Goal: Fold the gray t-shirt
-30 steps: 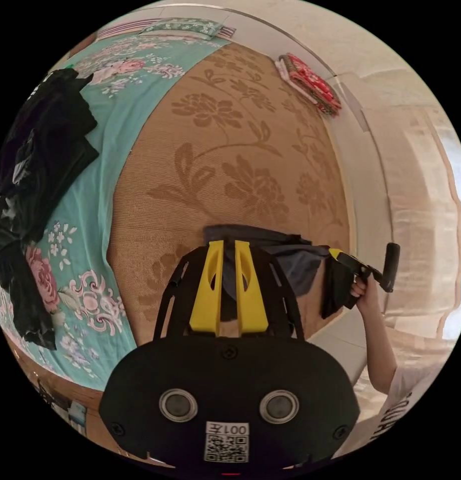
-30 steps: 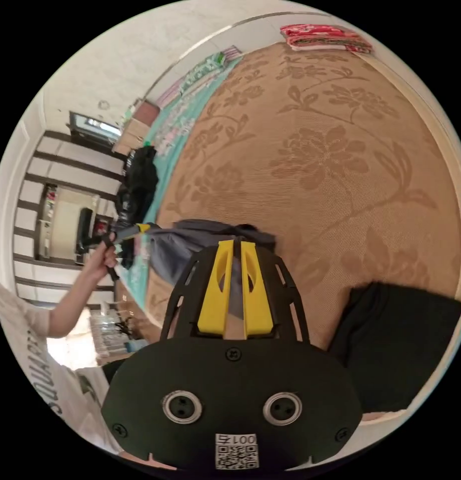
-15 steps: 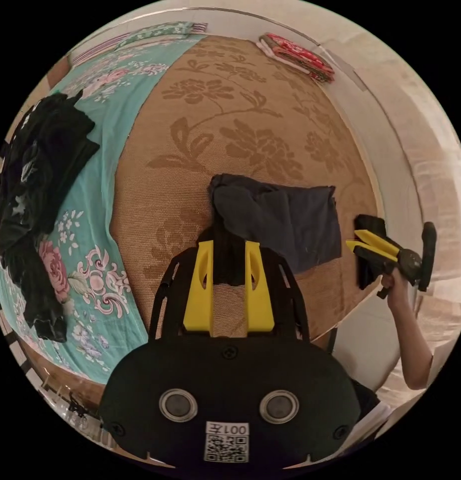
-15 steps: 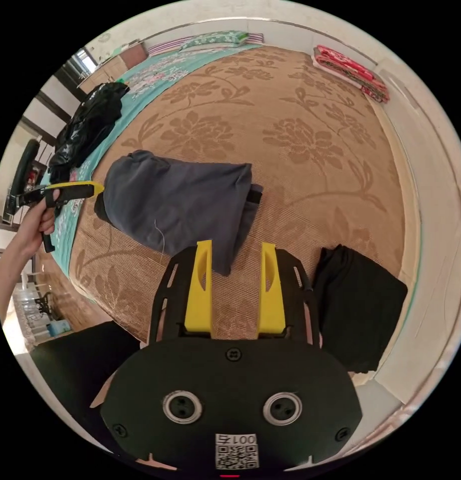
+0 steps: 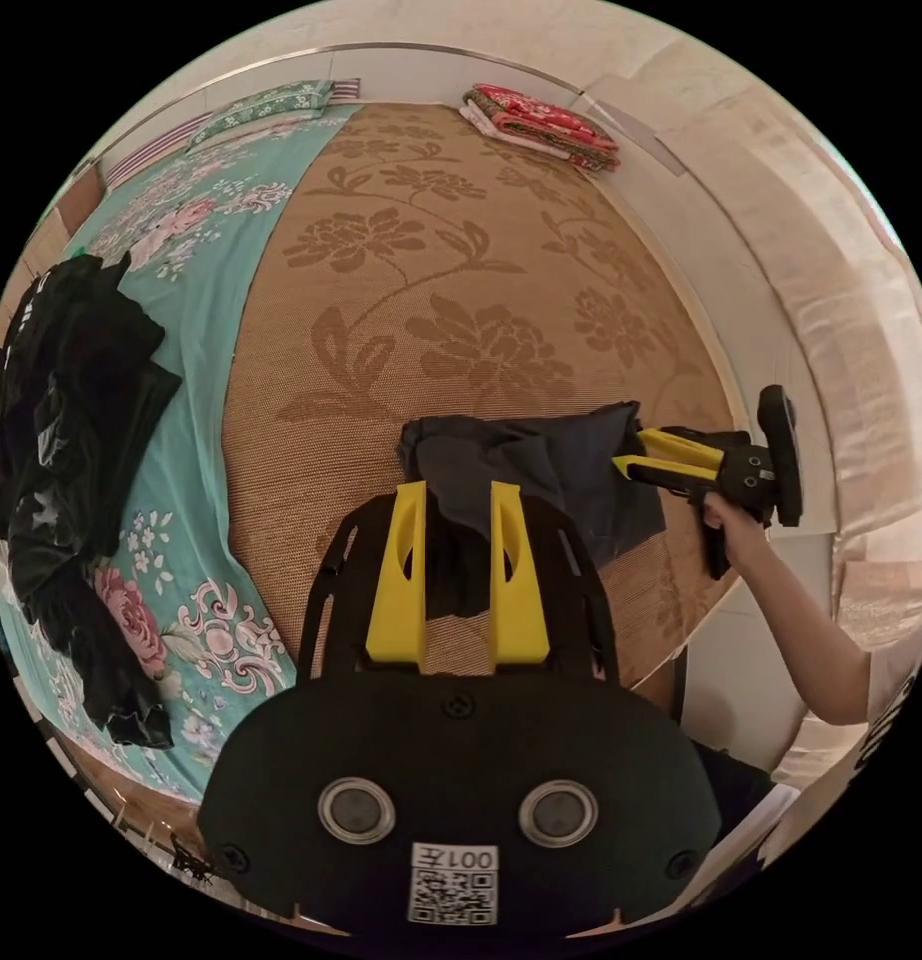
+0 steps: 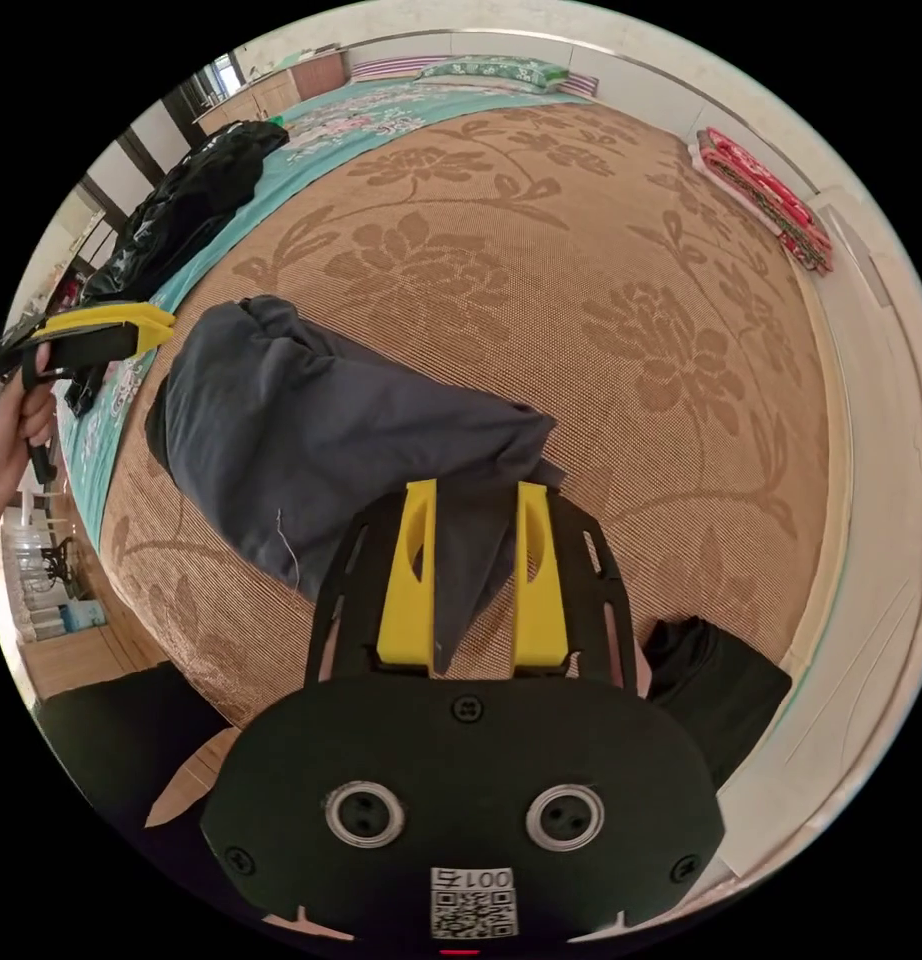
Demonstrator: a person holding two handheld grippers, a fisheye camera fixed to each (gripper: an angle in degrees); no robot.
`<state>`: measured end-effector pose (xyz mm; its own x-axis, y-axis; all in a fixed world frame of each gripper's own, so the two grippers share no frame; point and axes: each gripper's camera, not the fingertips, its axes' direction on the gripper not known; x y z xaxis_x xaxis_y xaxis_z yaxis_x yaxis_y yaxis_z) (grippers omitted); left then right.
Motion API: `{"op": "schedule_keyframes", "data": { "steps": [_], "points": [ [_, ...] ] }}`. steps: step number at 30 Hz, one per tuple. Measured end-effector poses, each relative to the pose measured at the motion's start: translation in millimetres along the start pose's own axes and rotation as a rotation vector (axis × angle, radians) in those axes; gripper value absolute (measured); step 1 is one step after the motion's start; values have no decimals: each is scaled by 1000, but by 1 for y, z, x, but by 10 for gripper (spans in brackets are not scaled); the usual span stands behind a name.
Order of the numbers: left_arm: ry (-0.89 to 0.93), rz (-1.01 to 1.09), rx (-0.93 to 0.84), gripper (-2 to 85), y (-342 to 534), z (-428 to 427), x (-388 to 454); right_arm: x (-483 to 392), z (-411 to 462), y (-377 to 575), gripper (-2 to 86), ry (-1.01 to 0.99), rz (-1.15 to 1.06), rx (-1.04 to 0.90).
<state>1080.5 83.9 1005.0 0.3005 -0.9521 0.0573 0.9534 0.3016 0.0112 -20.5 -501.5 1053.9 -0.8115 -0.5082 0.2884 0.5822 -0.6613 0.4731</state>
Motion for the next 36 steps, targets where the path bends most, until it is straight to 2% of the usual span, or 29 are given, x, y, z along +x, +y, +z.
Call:
{"op": "schedule_keyframes", "data": {
  "steps": [3,6,9,18,21,23,25,27,30,36],
  "points": [
    [-28,43,-48,58,-10,19,3,-1,-9,4,29,40,-9,41],
    [-61,74,-104,29,-19,47,5,6,-26,12,20,0,35,96],
    [-115,117,-89,-6,-24,56,11,17,-39,26,16,-11,102,148],
    [-217,162,-72,-3,-19,94,4,38,10,40,18,-50,189,57],
    [-207,128,-48,27,-8,90,-7,44,-1,56,27,-4,240,62],
    [-201,31,-18,32,9,81,-25,49,-9,72,36,-2,288,56],
    [-192,-48,-18,25,27,75,-41,51,-16,91,51,-75,314,60],
    [-135,-117,-11,24,49,72,-55,47,-24,116,85,-194,331,93],
    [26,-232,-21,41,88,77,-73,32,-21,136,137,-213,350,93],
    [338,-481,43,83,142,116,-100,25,12,140,132,-348,428,67]
  ]
}}
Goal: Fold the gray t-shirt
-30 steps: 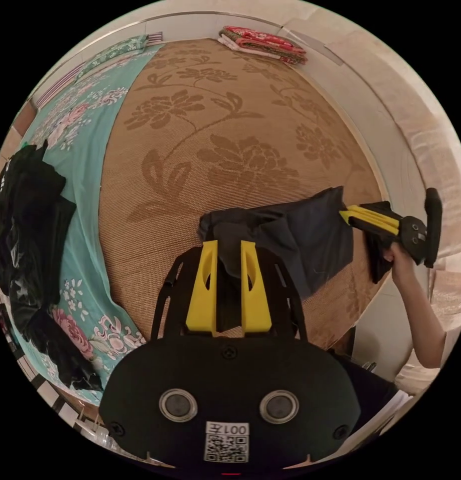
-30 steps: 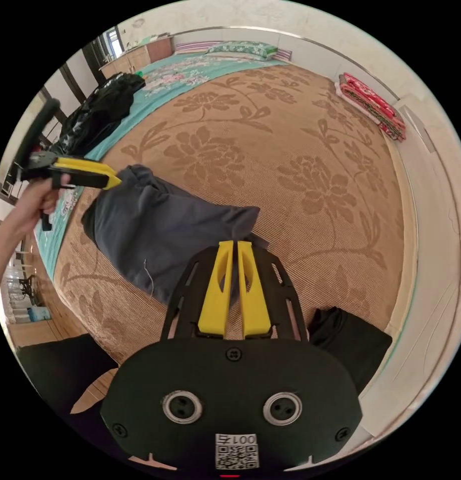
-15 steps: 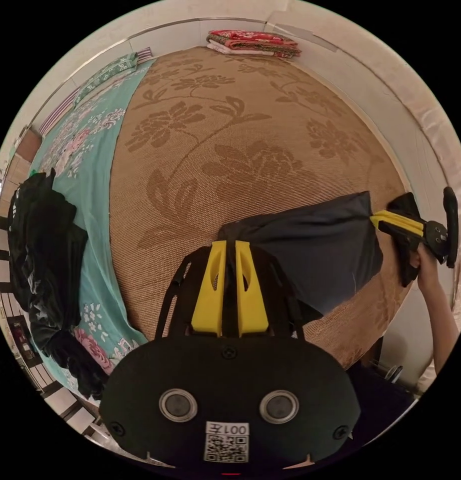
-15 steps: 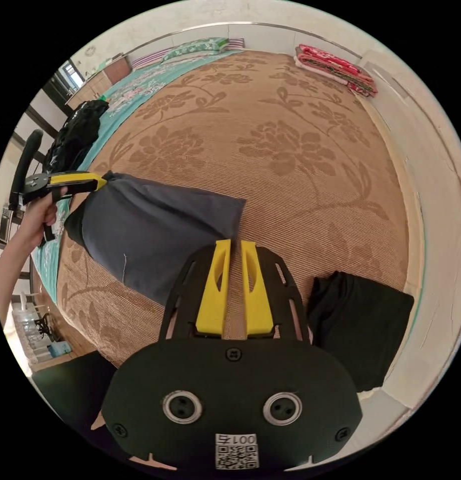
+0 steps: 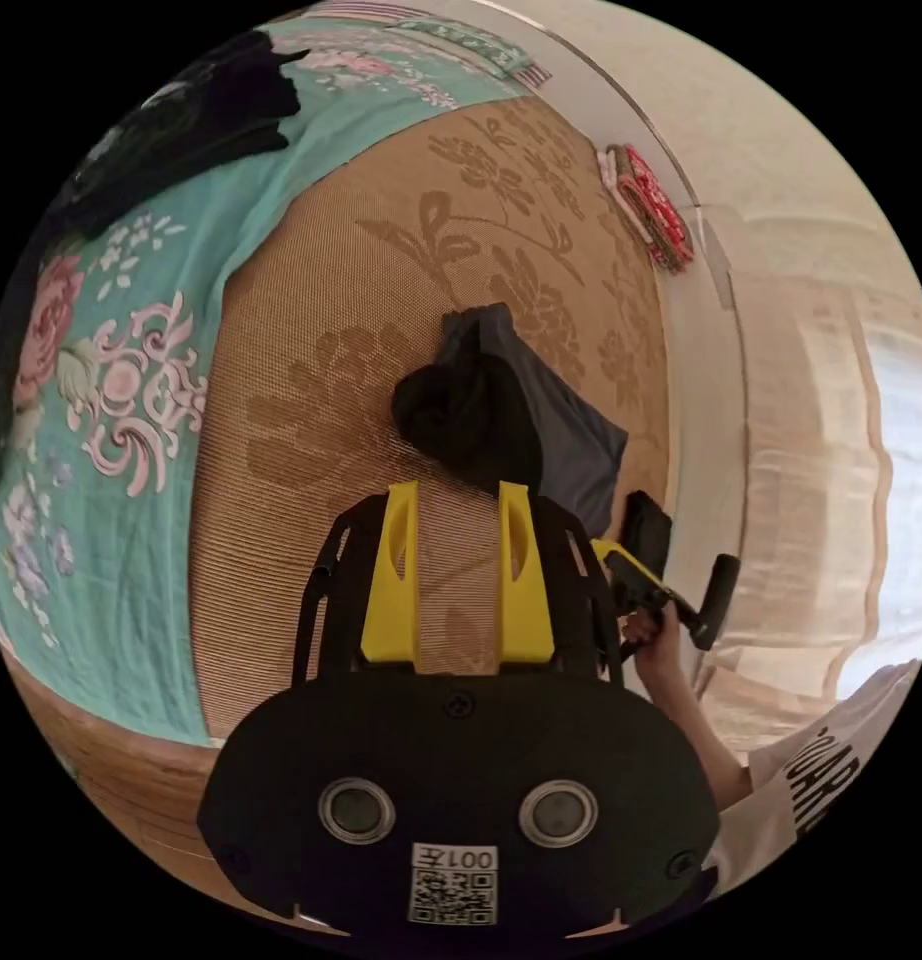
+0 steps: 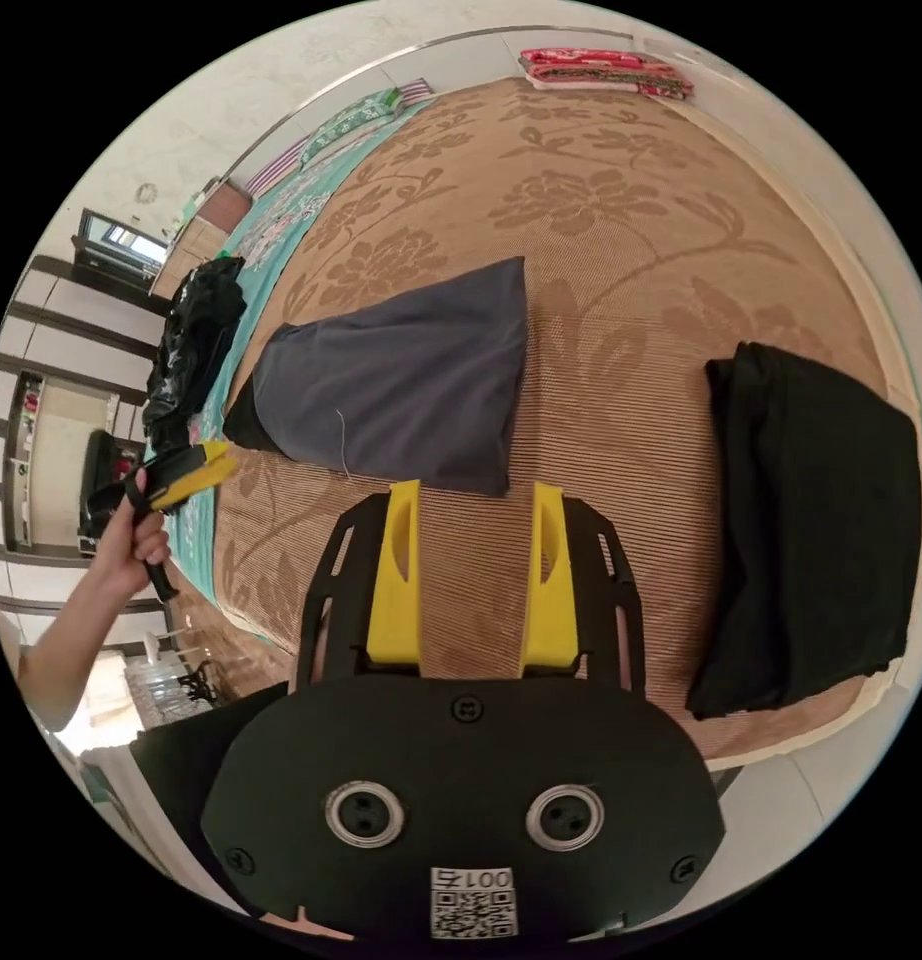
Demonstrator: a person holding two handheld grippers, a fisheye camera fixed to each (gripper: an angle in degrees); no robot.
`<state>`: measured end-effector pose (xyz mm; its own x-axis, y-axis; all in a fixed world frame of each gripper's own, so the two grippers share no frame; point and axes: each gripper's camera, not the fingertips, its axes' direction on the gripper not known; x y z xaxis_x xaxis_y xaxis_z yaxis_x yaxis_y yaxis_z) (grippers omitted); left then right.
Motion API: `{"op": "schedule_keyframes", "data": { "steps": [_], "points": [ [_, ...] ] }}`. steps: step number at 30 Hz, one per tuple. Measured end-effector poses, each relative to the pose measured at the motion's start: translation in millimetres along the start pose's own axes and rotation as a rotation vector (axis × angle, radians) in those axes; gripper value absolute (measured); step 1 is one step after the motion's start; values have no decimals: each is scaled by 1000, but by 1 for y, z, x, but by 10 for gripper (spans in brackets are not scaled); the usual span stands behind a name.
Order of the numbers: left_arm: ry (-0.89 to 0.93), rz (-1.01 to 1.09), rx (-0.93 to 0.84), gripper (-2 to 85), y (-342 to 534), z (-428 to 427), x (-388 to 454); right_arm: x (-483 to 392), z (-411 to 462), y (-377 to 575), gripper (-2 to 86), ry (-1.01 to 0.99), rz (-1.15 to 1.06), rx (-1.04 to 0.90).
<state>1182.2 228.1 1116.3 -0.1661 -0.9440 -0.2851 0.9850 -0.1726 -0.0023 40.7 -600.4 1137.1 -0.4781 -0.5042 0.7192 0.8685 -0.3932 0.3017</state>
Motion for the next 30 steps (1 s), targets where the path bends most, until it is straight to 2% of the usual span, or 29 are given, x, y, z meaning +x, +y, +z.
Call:
{"op": "schedule_keyframes", "data": {
  "steps": [5,9,15,16,19,21,24,26,30],
  "points": [
    [153,-112,62,88,-1,32,-31,4,5,1,96,-6,72,8],
    [207,-199,129,56,2,36,-53,12,-10,13,40,-90,103,67],
    [251,-322,166,16,17,52,-87,17,-17,33,16,-132,124,74],
    [246,-321,166,12,17,54,-88,12,-17,34,15,-104,101,69],
    [200,-269,143,12,10,58,-84,-31,-18,32,12,185,-110,17],
    [188,-242,128,16,7,61,-83,-70,-12,38,9,483,-316,21],
    [161,-187,105,20,4,67,-81,-94,8,53,12,849,-387,125],
    [128,-139,95,22,4,73,-77,-96,20,60,16,841,-407,121],
    [113,-110,94,23,5,82,-73,-83,25,70,26,654,-325,50]
  ]
}}
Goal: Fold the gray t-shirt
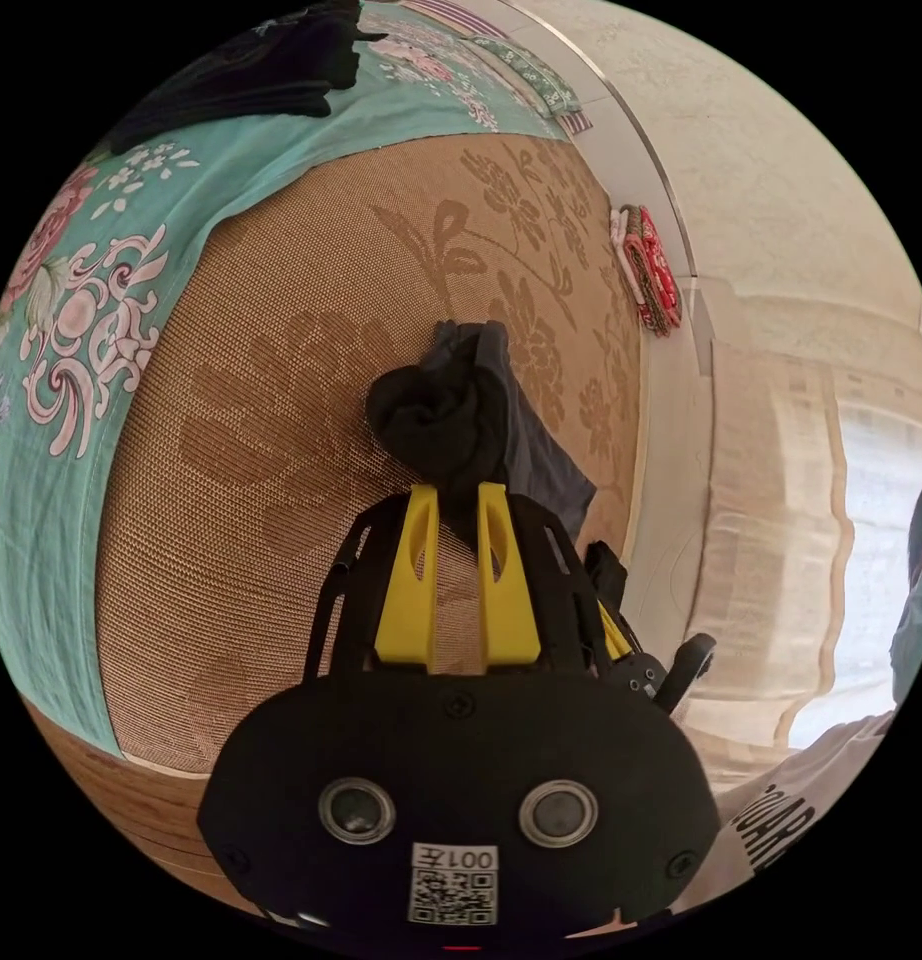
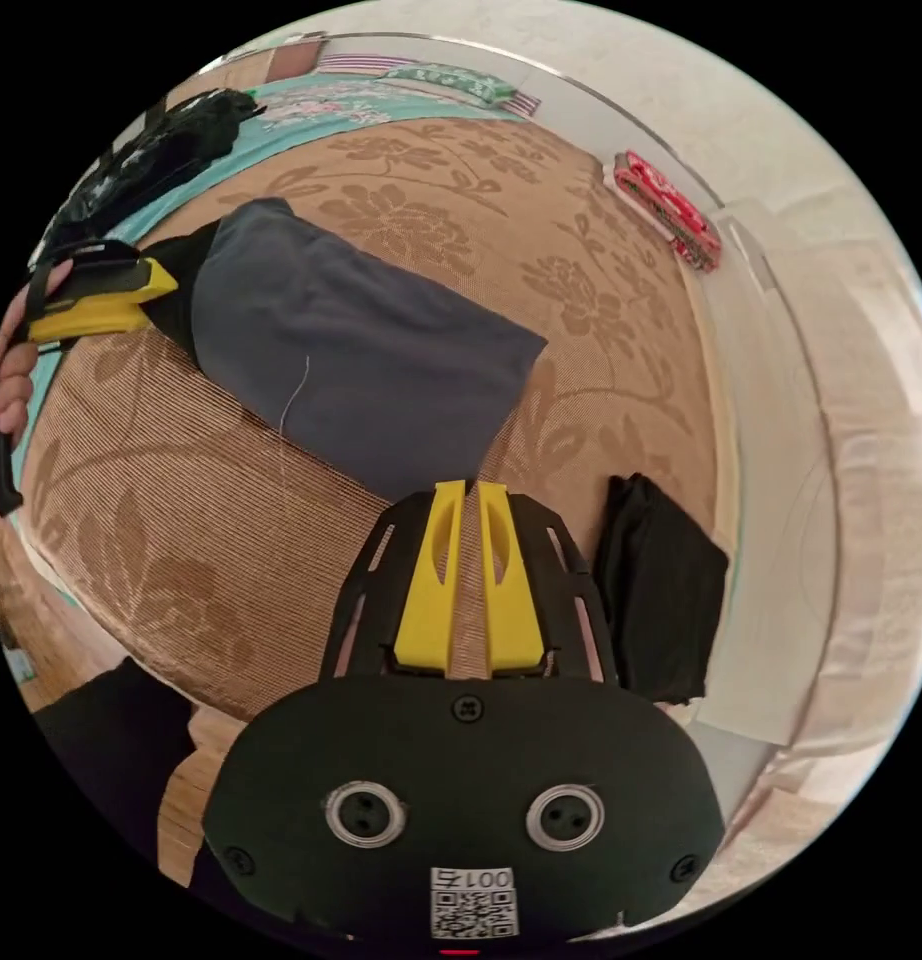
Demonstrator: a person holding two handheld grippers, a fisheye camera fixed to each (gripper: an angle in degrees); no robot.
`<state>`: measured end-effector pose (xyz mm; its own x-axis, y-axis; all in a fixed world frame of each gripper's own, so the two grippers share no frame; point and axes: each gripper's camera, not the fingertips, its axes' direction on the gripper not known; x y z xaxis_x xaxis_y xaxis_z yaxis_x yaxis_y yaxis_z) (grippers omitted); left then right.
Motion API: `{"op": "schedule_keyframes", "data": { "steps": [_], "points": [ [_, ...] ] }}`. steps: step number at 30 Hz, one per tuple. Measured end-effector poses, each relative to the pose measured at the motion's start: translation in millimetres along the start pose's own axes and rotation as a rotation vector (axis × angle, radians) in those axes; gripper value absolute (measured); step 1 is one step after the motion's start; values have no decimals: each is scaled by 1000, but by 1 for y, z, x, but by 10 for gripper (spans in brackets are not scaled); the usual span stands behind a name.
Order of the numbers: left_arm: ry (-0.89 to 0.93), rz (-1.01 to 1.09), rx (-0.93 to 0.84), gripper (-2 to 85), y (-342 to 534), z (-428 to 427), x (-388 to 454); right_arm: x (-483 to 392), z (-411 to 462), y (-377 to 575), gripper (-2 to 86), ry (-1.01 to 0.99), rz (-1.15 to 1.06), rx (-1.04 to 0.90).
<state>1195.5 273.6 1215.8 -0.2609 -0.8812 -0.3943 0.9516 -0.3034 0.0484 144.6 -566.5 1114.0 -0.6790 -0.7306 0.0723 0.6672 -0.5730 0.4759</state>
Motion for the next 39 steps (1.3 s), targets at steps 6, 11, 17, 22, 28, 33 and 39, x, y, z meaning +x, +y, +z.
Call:
{"op": "schedule_keyframes", "data": {
  "steps": [6,11,17,22,28,33,39],
  "points": [
    [10,26,-6,24,4,16,3,16,3,17,62,-156,78,-1],
    [19,41,-12,23,8,32,10,32,22,27,59,-272,124,-45],
    [78,51,-4,12,15,52,18,44,32,42,28,-325,50,-49],
    [121,42,29,4,21,63,37,69,25,58,23,-375,79,-15],
    [239,181,62,0,8,72,117,127,-18,68,22,-339,159,195],
    [392,286,71,0,-25,108,201,215,-44,36,22,-221,182,354],
    [495,371,54,2,-21,158,332,323,-94,52,22,-118,164,450]
  ]
}}
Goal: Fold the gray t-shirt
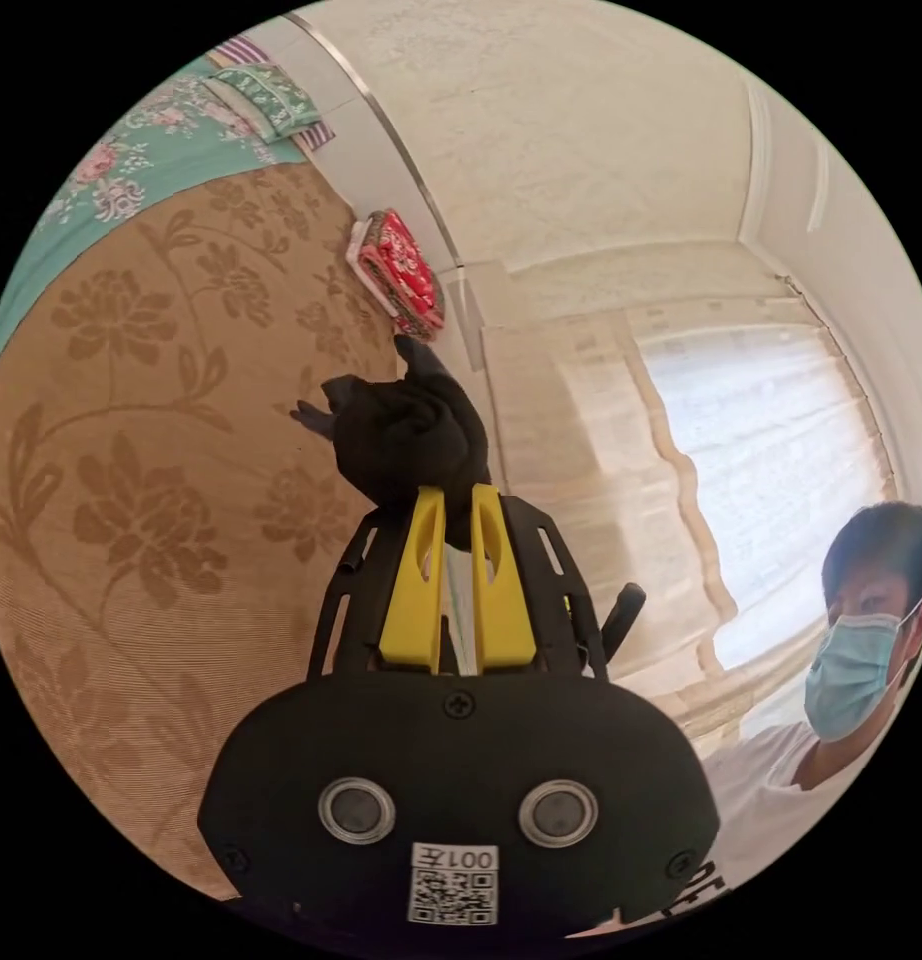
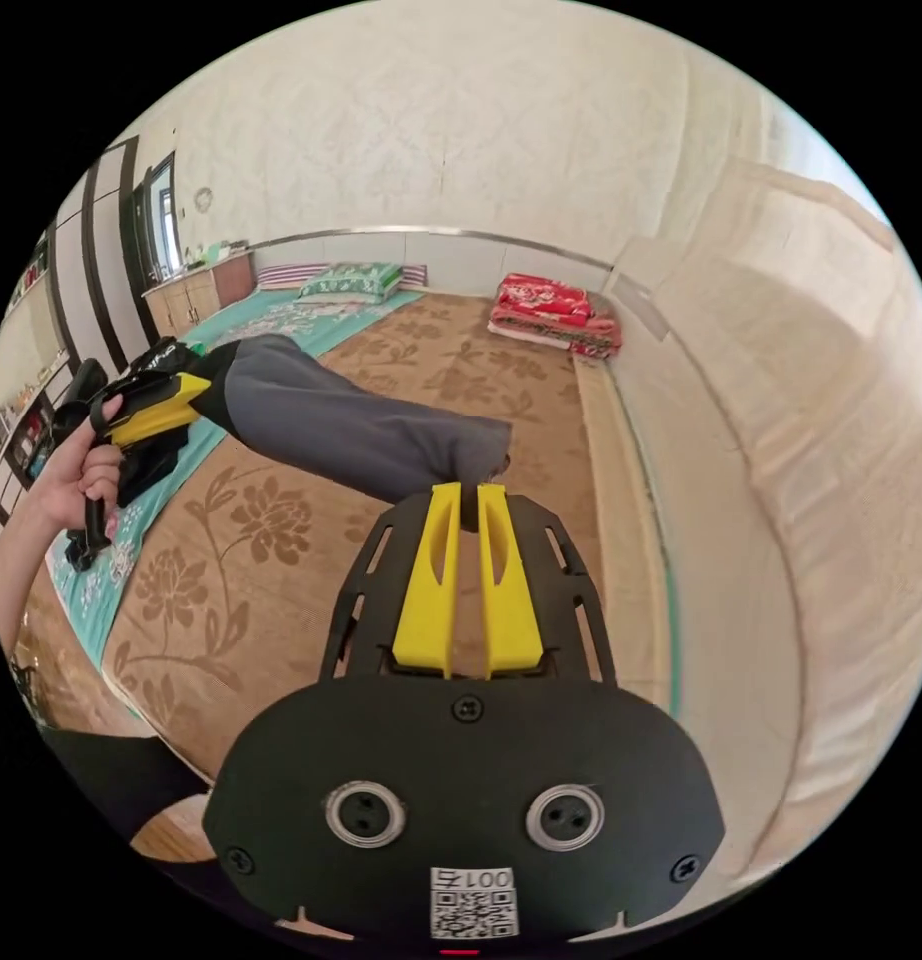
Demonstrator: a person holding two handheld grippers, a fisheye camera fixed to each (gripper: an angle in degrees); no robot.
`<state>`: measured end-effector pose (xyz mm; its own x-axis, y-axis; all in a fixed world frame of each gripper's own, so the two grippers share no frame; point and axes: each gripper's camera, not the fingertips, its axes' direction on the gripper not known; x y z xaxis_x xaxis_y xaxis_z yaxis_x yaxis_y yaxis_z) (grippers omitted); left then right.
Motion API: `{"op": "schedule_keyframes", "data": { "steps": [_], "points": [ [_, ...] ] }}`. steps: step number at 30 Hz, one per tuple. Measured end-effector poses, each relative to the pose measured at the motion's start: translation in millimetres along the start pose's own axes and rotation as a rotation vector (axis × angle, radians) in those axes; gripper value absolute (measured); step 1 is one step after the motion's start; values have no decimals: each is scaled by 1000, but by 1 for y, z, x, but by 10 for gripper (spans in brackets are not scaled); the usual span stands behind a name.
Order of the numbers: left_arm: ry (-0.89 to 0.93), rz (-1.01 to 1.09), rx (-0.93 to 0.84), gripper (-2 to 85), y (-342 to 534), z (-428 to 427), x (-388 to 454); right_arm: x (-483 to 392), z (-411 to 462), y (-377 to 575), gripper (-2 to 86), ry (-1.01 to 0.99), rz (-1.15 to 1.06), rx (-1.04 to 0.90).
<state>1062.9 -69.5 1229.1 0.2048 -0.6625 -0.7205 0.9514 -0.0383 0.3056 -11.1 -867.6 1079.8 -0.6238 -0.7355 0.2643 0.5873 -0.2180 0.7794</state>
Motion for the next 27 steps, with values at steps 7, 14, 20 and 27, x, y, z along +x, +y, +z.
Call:
{"op": "schedule_keyframes", "data": {
  "steps": [7,14,20,27],
  "points": [
    [60,-34,-138,5,123,158,56,105,-27,94,22,88,-33,-222],
    [-257,-392,-427,-7,264,274,22,151,31,251,22,35,69,-575],
    [-489,-265,-485,-9,236,300,91,182,12,243,22,153,35,-628],
    [-569,238,-500,-9,193,425,192,168,27,210,4,16,-159,-523]
  ]
}}
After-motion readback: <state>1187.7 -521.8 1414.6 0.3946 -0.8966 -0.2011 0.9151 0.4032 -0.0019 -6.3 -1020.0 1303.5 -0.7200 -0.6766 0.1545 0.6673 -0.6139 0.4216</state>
